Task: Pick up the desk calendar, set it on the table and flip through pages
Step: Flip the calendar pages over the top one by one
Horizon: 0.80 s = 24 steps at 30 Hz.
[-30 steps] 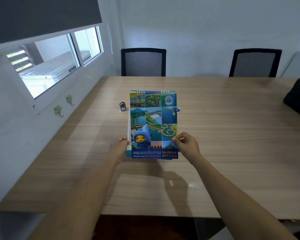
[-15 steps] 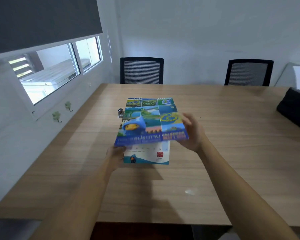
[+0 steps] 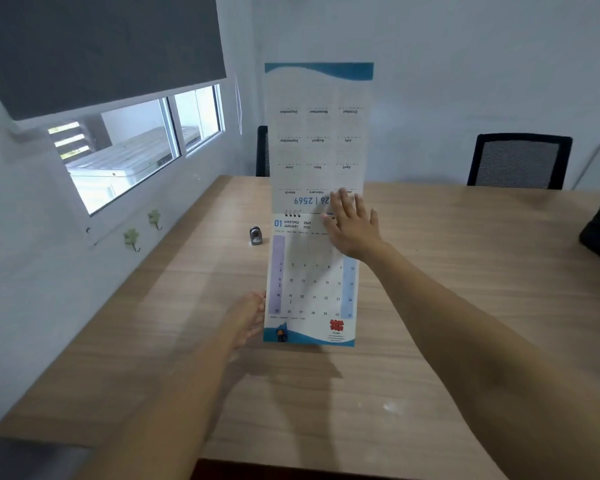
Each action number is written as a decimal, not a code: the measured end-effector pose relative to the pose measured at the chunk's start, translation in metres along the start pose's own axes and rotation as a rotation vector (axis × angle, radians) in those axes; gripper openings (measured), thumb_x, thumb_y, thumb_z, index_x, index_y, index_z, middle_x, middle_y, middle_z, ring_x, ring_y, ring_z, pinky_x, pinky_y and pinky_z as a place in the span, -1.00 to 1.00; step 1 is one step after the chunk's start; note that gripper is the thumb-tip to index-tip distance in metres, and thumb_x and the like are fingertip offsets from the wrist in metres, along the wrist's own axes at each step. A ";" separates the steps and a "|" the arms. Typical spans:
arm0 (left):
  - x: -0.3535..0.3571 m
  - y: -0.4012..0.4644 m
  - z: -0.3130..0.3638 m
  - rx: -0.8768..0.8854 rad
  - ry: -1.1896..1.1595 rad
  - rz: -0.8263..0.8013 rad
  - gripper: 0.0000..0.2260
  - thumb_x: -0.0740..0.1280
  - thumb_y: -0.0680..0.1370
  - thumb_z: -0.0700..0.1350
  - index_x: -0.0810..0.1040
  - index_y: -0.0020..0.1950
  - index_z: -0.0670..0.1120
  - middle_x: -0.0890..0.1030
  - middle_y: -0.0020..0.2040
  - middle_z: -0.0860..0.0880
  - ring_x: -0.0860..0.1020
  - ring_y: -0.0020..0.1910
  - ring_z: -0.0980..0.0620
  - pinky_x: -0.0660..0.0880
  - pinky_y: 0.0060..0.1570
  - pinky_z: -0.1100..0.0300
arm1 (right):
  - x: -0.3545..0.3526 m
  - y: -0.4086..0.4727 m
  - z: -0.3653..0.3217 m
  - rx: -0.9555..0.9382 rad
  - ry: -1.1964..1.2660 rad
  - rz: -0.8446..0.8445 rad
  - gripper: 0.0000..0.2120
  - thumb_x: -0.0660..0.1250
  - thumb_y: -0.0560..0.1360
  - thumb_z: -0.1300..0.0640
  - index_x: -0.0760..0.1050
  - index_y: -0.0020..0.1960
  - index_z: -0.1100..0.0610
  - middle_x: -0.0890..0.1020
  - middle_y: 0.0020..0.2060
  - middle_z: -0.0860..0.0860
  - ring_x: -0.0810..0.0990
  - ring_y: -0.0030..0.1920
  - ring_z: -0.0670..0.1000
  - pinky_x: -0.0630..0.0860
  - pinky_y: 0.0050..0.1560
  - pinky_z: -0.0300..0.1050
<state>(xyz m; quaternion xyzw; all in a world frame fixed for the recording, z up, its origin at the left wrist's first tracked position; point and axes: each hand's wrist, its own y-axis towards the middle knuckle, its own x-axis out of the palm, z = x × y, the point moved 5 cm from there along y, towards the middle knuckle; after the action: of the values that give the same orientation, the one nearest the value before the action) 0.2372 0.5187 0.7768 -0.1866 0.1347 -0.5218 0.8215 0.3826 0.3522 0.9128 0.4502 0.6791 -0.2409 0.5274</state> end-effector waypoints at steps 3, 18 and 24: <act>0.005 -0.001 0.000 -0.007 0.025 -0.032 -0.78 0.12 0.58 -0.09 0.55 -0.04 0.11 0.68 -0.13 0.03 0.60 -0.09 0.08 0.47 -0.16 0.17 | 0.009 0.005 0.011 0.049 -0.087 -0.025 -0.35 -0.21 0.55 -0.26 -0.26 0.55 -0.03 -0.25 0.56 -0.08 -0.29 0.55 0.05 -0.32 0.46 0.23; 0.005 0.013 -0.007 -0.043 0.008 -0.053 -0.81 0.14 0.59 -0.05 0.56 0.01 0.02 0.65 0.00 -0.06 0.58 0.02 -0.02 0.44 0.18 0.03 | 0.068 -0.053 0.059 0.498 0.938 0.173 -0.48 -0.08 0.58 -0.11 0.12 0.47 0.10 0.22 0.46 0.06 0.21 0.47 0.11 0.23 0.42 0.15; 0.007 0.013 -0.010 -0.065 0.017 -0.072 -0.71 0.16 0.58 -0.04 0.50 0.24 -0.07 0.62 0.14 -0.09 0.53 0.20 -0.09 0.35 0.33 -0.02 | 0.116 -0.109 0.066 0.573 1.473 -0.214 -0.35 -0.30 0.57 -0.25 0.22 0.49 0.01 0.45 0.38 -0.03 0.47 0.31 -0.03 0.32 0.23 -0.14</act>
<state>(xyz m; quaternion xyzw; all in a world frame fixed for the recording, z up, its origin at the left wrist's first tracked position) 0.2464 0.5153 0.7621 -0.2135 0.1517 -0.5477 0.7946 0.3165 0.2885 0.7671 0.5440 0.8042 -0.0962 -0.2193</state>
